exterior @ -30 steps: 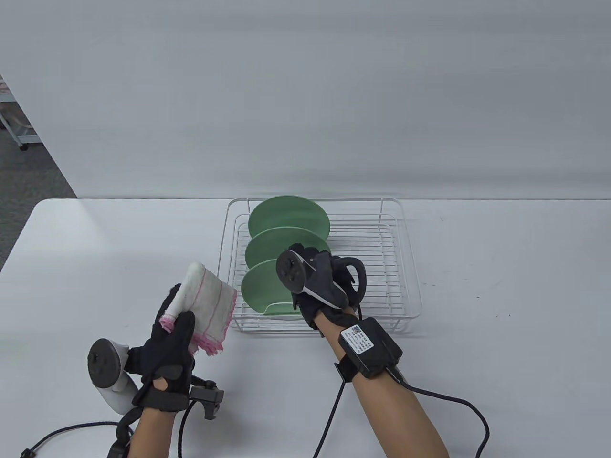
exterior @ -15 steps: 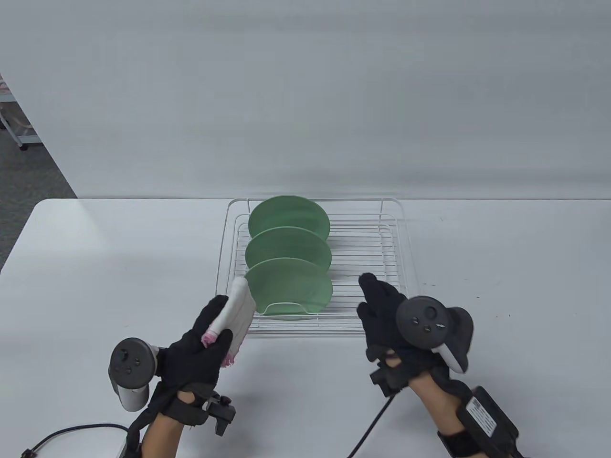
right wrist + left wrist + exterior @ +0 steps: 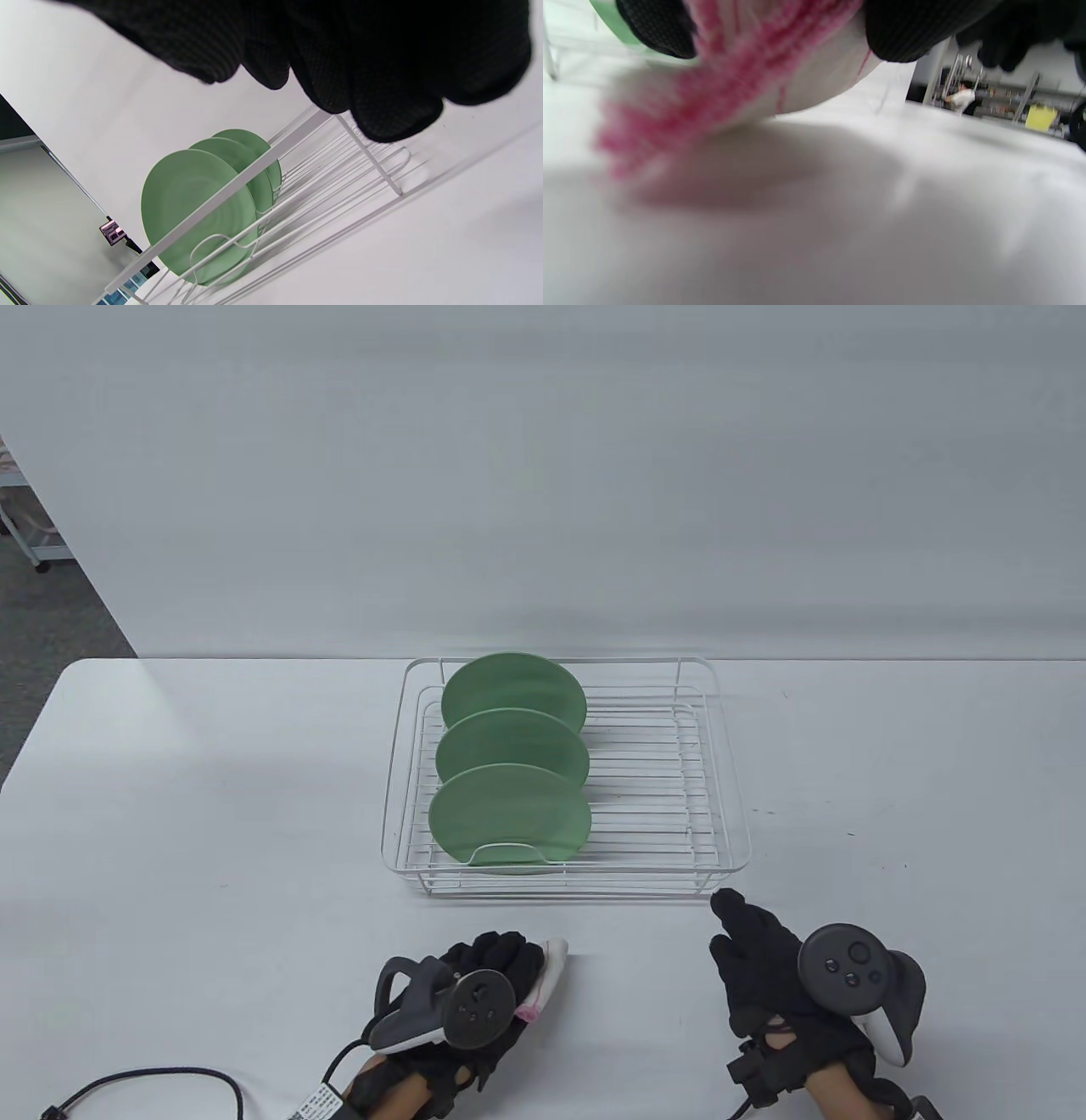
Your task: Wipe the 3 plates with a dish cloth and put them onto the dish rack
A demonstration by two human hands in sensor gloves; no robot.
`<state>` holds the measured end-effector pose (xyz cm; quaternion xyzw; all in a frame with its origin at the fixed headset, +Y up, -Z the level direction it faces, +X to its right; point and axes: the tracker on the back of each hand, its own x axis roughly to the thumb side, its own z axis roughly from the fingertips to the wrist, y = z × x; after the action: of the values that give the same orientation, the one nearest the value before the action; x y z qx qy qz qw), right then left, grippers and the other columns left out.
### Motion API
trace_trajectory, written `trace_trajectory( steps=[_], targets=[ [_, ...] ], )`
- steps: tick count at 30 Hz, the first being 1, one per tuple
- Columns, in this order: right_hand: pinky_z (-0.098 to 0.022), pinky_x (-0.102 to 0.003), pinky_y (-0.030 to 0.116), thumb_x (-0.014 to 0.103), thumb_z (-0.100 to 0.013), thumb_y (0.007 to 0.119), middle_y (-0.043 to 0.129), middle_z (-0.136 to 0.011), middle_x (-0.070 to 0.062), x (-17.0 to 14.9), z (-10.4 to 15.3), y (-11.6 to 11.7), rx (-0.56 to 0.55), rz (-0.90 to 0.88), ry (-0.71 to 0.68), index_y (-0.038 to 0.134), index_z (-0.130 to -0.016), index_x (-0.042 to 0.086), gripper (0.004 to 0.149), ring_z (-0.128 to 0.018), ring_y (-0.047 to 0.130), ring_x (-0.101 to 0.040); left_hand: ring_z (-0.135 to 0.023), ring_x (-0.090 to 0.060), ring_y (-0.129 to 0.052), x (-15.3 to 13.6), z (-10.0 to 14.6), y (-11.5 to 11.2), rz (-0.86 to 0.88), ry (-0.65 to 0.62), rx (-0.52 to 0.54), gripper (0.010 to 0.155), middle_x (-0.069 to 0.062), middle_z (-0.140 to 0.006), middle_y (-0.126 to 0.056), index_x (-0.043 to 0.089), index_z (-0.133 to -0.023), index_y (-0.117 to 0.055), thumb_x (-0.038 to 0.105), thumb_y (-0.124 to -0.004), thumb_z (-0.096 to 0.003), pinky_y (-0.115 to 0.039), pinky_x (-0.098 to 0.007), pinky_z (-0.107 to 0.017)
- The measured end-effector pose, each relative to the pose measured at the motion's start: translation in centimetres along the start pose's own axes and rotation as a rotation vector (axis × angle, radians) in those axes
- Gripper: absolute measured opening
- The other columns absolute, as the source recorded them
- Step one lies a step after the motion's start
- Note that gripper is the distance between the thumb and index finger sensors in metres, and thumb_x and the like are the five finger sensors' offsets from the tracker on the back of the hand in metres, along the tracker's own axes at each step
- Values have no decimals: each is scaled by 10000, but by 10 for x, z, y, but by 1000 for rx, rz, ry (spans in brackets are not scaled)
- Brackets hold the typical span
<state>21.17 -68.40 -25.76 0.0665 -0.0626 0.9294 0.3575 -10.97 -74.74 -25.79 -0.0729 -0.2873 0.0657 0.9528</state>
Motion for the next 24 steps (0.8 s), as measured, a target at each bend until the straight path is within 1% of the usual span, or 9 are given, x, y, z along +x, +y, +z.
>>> trace_trajectory(
  steps=[2,4,6,8,13,18,20,21,24],
  targets=[
    [-393,-614,837,350,-395,829,855,-875,-260,1,0,2,5,11,-10,735,-944,108,607,-573,960,-490,-1031,-468,-640,3,-5,-9,9,8,-61,662,-167,-1111,-613,230,-1066,-541,447,-751,-476,-633,-654,-691],
    [-394,-616,837,350,-395,829,857,-874,-260,2,1,3,8,18,-18,736,-943,107,607,-576,959,-489,-1064,-473,-534,4,-5,-12,10,5,-113,721,-165,-1141,-520,238,-1083,-487,516,-744,-470,-561,-669,-717],
    [-399,-620,834,349,-395,830,854,-877,-261,2,1,4,10,23,-25,734,-944,109,608,-581,957,-490,-1073,-481,-504,3,-4,-11,23,-10,-131,817,-172,-1152,-488,246,-1094,-449,630,-738,-434,-544,-675,-723],
    [-420,-643,812,339,-396,832,840,-884,-272,3,2,5,-1,29,-42,730,-946,100,608,-603,939,-510,-1074,-496,-489,0,-1,-6,76,-28,-139,872,-178,-1157,-474,246,-1102,-416,680,-733,-414,-540,-680,-723],
    [-542,-729,680,314,-395,838,764,-967,-257,21,10,6,-144,177,-231,697,-971,122,623,-762,822,-558,-1063,-504,-522,-9,17,26,282,-105,55,899,-189,-1145,-504,232,-1098,-430,721,-710,-397,-560,-685,-712],
    [-591,-754,611,312,-387,843,715,-1016,-223,40,23,4,-299,307,-435,660,-989,151,650,-848,752,-550,-1039,-505,-582,-14,46,67,324,-157,458,858,-197,-1128,-541,218,-1088,-464,686,-710,-413,-581,-689,-696],
    [-613,-767,567,323,-377,850,670,-1045,-210,45,28,4,-335,353,-496,628,-1003,167,682,-892,698,-548,-1044,-512,-550,-14,56,77,240,-137,586,841,-201,-1133,-514,215,-1088,-460,657,-718,-421,-559,-698,-699],
    [-631,-780,518,312,-298,914,611,-1075,-203,49,30,5,-340,395,-535,585,-1020,183,804,-932,633,-546,-1052,-516,-518,-13,62,83,139,-104,644,844,-205,-1140,-483,218,-1089,-449,650,-725,-418,-538,-705,-703],
    [-661,-815,383,414,-287,897,435,-1145,-180,52,32,9,-304,469,-551,452,-1059,235,910,-1016,452,-544,-1085,-513,-329,-11,69,89,-178,17,641,899,-199,-1169,-281,251,-1105,-316,680,-701,-415,-426,-722,-730]
  ],
)
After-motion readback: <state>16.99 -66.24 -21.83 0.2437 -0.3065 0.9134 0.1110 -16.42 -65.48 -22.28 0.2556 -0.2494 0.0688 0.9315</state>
